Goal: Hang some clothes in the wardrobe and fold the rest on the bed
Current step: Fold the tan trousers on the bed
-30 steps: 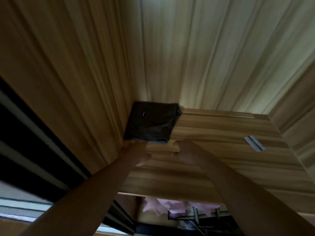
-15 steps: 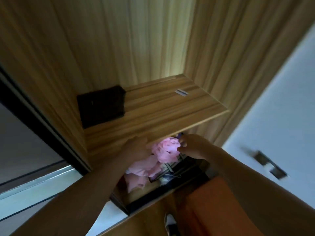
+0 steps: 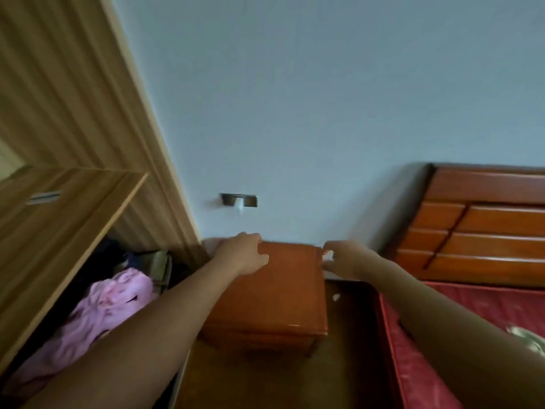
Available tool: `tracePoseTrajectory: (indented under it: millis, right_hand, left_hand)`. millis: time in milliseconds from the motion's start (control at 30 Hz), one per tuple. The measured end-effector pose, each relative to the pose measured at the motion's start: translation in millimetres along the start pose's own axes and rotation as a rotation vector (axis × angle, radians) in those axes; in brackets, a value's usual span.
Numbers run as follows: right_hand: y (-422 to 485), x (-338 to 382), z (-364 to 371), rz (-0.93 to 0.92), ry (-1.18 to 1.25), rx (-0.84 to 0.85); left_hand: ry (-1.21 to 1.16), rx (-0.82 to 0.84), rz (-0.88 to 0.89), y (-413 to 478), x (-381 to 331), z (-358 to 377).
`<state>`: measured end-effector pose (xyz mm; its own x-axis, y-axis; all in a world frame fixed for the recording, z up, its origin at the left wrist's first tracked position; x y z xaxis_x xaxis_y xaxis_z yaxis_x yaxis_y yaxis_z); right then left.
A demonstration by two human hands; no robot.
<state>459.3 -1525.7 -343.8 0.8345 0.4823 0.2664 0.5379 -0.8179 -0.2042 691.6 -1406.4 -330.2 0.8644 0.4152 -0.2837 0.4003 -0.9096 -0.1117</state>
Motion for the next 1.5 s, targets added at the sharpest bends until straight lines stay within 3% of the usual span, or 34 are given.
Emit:
tracePoseTrajectory:
  millis: [200,433,600,800,1133,1267,1500]
  right_hand:
    - [-142.1,-176.0,-7.0,0.33,0.092,-0.108]
    - [-366.0,-337.1,18.7,0.736,0.185,-0.15]
    - [-495.5,-389.7,40.6,0.942,0.245,-0.225]
    - [-585.0,-422.9,72.0,1.141,0.346,-0.232]
    - [-594.7,-475.0,99.1,1.254,0.414,-0.273]
    - [-550.7,-507.2,95.9,1.241,0.426,-0.327]
    - [-421.8,-601.3,108.2,1.198,0.523,-0.222]
  left_hand:
    - [0.06,0.134,0.378,-13.7,-193.0,70.8]
    - [0.075,0.314,0.64,-110.9,-384.1,174.2]
    - [0.143,0.388,0.805,-181.1,-481.0,227.4]
    - [0.279,0.456,0.971,-244.7,-564.4,275.8]
    - [0.384,0.523,1.054,-248.5,-632.5,332.4]
    - [0.39,0.571,1.035,-215.5,-651.4,360.6]
    - [0.408,0.626,0.961,-118.4,-693.2,439.1]
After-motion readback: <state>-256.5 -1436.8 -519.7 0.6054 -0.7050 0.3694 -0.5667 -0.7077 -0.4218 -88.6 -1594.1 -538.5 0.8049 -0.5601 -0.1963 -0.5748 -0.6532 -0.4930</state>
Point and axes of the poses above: each hand's wrist, its own y-axis towards the middle knuckle, its own z-axis out of the palm, x = y × z, the point moved 1 cm from there along y, towards the middle knuckle, and after that the axes turned 14 degrees about -x, right-handed, at the moved point
